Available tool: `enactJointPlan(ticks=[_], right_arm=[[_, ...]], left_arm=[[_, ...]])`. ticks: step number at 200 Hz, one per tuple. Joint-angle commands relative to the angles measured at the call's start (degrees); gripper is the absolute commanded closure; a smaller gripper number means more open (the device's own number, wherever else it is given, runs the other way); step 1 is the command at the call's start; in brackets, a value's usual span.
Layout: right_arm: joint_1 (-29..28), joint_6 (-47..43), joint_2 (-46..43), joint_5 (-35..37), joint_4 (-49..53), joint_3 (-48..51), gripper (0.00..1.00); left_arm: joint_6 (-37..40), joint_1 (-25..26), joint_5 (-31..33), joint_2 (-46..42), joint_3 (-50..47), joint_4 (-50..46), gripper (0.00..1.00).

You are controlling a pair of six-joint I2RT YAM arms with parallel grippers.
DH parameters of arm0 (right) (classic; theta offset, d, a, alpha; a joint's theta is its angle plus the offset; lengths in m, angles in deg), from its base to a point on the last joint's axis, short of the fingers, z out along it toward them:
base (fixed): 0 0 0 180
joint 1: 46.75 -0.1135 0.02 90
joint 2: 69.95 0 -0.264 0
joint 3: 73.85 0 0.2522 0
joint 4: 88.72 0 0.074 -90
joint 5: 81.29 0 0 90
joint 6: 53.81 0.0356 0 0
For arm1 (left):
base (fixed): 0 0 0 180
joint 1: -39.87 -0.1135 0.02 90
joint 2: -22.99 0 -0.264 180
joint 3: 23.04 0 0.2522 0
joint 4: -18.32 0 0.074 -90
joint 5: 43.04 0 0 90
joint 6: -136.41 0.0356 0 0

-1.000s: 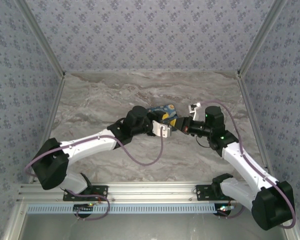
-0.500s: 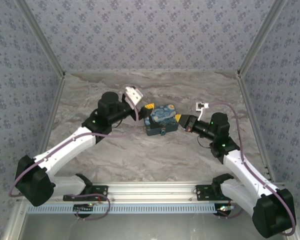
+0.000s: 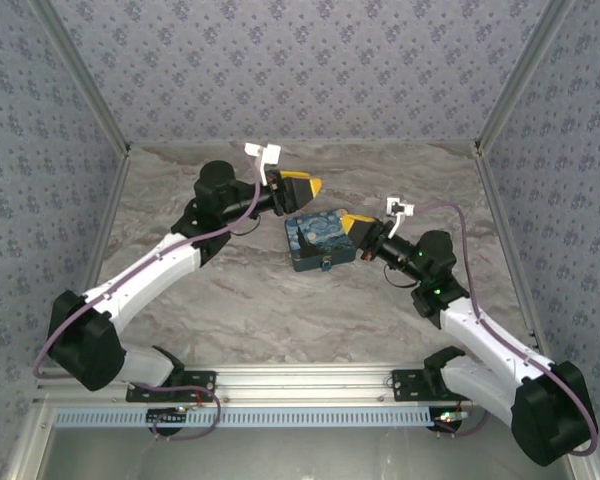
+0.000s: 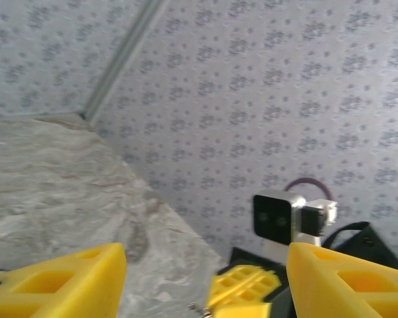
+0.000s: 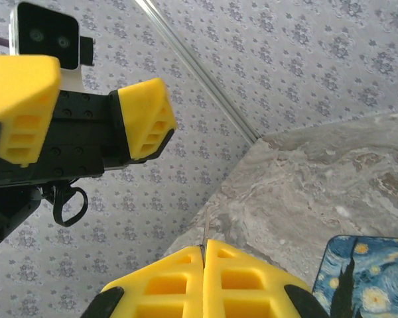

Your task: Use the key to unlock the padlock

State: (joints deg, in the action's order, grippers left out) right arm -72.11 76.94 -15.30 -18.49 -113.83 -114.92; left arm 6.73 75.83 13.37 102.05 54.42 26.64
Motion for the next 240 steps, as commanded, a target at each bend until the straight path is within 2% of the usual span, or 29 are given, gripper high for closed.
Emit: enactJointPlan(ticks=[1,124,154,210,240], right_arm=[[-1.4,-1.9,1.0,1.7,-5.4,-2.7,1.0],[-4.2,-2.3,2.3,3.9,-8.0,-5.3,1.0],[-4.2,-2.3,2.6,3.8,-7.9,-5.9,1.0],[-4.3,-1.9,3.1,3.8,-8.1,-6.3,1.0],[-4.3,-1.6,3.2,4.3,-8.2,-6.3,1.0]], left_arm=[[-3.7,2.0,-4.8,1.7,2.9,2.9,0.37],[-2.6,4.3,-6.2,5.0,4.9,1.9,0.43],[-2.4,4.5,-6.6,5.3,5.1,1.6,0.53],[-2.0,4.5,-6.8,5.3,5.5,1.4,0.79],[-1.6,4.6,-7.0,5.2,5.6,1.0,0.84]])
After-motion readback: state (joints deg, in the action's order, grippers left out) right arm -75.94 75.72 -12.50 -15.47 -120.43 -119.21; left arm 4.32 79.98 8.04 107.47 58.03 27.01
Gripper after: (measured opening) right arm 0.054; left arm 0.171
